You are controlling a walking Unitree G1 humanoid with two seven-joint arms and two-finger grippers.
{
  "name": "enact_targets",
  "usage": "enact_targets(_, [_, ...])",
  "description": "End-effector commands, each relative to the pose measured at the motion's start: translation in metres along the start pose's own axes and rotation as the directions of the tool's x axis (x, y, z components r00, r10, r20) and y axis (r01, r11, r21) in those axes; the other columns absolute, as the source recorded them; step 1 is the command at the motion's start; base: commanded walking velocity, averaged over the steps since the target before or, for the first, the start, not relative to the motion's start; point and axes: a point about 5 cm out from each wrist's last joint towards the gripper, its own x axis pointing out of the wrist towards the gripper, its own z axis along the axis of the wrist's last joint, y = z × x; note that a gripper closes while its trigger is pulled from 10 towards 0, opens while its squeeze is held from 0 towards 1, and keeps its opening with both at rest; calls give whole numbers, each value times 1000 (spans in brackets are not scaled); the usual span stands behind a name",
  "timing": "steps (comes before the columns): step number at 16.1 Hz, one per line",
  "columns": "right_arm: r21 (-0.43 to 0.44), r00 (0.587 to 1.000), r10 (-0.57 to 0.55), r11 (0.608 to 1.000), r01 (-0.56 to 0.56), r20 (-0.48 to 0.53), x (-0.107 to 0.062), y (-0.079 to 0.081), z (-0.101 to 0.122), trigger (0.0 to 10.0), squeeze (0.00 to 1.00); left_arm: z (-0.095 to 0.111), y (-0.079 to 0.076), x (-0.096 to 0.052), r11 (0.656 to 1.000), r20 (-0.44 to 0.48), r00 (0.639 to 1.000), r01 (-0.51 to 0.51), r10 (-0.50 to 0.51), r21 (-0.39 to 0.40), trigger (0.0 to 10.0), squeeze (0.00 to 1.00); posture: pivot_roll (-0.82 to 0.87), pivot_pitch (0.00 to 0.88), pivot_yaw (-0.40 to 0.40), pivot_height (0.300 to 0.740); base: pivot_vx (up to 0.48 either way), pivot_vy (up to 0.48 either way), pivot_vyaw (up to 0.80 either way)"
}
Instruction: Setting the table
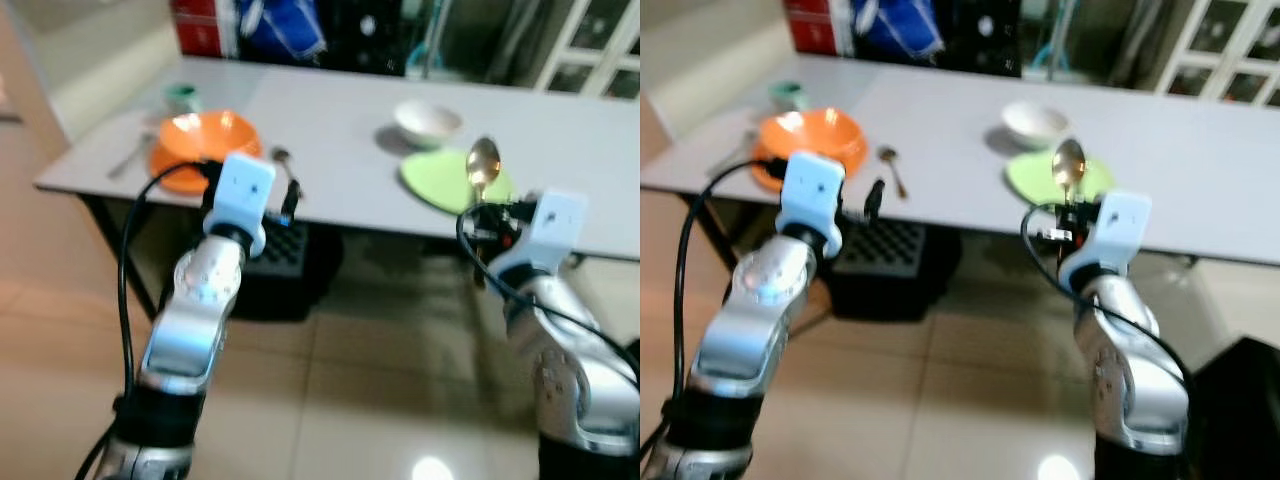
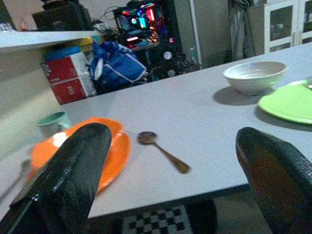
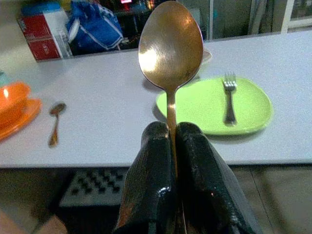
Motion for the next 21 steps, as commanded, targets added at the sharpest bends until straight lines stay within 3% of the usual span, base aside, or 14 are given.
enact_targets(1, [-14,1000,16,1000,-15,2,0,4,3,10000,0,4,2,1,1000,16,1000,-2,2,6,10000,0,-80,0,3,740,0,-480,0])
enact_targets(5, [-17,1000,12,1000,-12,-15,-2,3,-1,10000,0,2,4,0,1000,3,1000,-28,28,-14,10000,0,-79,0,3,740,0,-118,0])
enact_targets(9, [-5,999,24,1000,-24,-42,-3,4,-8,10000,0,8,6,0,999,46,999,-13,15,-45,10000,0,-73,0,4,740,0,0,0])
enact_targets(21, [7,998,33,999,-33,-51,3,9,-9,10000,0,10,10,1,999,57,998,-15,18,-48,10000,0,-61,0,-2,740,387,0,0])
